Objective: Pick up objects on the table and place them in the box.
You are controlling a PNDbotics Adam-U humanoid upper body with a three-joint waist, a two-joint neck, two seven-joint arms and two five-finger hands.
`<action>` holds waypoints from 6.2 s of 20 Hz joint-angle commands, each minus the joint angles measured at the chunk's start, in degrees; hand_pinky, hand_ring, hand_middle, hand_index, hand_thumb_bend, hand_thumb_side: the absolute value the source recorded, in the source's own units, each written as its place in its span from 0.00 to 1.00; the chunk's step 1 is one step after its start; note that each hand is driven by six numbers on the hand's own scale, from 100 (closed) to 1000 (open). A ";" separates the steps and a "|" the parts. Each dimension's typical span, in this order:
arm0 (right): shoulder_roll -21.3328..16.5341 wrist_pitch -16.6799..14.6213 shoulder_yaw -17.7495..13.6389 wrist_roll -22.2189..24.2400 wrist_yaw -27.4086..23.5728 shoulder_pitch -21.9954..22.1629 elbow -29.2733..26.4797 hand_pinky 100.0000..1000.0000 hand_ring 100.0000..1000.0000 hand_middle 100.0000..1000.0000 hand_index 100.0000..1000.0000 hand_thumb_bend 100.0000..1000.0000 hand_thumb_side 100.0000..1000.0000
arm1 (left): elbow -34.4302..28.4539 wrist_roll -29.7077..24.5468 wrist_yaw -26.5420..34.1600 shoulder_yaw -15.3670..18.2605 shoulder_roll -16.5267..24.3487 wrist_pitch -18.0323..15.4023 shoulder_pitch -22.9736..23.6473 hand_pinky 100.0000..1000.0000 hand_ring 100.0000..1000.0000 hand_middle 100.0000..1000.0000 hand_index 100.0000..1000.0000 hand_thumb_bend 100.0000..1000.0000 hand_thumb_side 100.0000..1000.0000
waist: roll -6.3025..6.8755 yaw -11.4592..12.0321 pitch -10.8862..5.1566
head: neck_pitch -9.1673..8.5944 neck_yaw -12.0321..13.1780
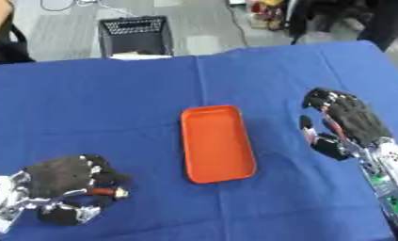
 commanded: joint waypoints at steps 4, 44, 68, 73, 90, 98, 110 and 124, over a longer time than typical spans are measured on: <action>-0.72 -0.02 -0.49 0.00 -0.23 -0.86 -0.52 0.67 0.75 0.71 0.68 0.00 0.10 | -0.46 0.20 -0.51 0.06 0.43 0.59 -0.68 0.73 0.60 0.49 1.00 0.00 0.25 | -0.12 -0.09 -0.43 | 0.05 0.13; -0.58 0.03 -0.45 -0.19 -0.22 -1.11 -0.58 0.67 0.75 0.71 0.68 0.00 0.11 | 3.16 12.12 -19.02 -2.82 0.97 -0.78 -0.54 0.53 0.42 0.33 1.00 0.00 0.24 | -0.22 -0.47 -0.30 | 0.05 0.61; -0.50 0.32 -0.77 -0.41 -0.26 -0.66 -0.53 0.67 0.75 0.71 0.68 0.00 0.11 | 1.27 -4.65 24.15 4.21 -2.62 11.74 -3.09 0.42 0.18 0.07 1.00 0.00 0.22 | -0.37 0.01 -0.32 | 0.05 0.22; -0.52 0.27 -0.72 -0.39 -0.28 -0.65 -0.53 0.67 0.75 0.71 0.68 0.00 0.11 | -0.40 -7.47 28.57 4.65 -3.81 14.44 -6.45 0.43 0.18 0.07 1.00 0.00 0.24 | -0.39 -0.04 -0.37 | 0.05 0.34; -0.38 -0.12 -0.23 -0.10 -0.42 -0.88 -0.50 0.67 0.75 0.71 0.68 0.00 0.11 | 4.40 -9.40 28.76 0.35 -8.90 12.03 -16.81 0.43 0.17 0.06 1.00 0.00 0.26 | -0.53 -0.69 -0.75 | 0.05 0.89; -0.23 -0.69 0.35 0.27 -0.57 -1.02 -0.40 0.67 0.75 0.71 0.68 0.00 0.11 | 8.79 -8.00 28.83 -0.96 -12.46 10.64 -25.13 0.43 0.17 0.07 1.00 0.00 0.30 | -0.69 -1.29 -0.83 | 0.05 1.23; -0.01 -1.71 1.44 1.12 -0.81 -1.56 -0.25 0.67 0.75 0.70 0.68 0.00 0.12 | 12.78 -6.75 27.13 -2.76 -16.18 7.64 -30.15 0.43 0.17 0.07 1.00 0.00 0.30 | -0.76 -2.31 -0.75 | 0.05 1.97; 0.73 -3.93 4.09 2.82 -1.49 -3.46 -0.27 0.67 0.75 0.70 0.68 0.00 0.12 | 20.24 0.25 25.66 -2.26 -18.98 2.78 -35.48 0.54 0.49 0.50 0.23 0.00 0.20 | -0.80 -4.29 -0.05 | 0.05 3.59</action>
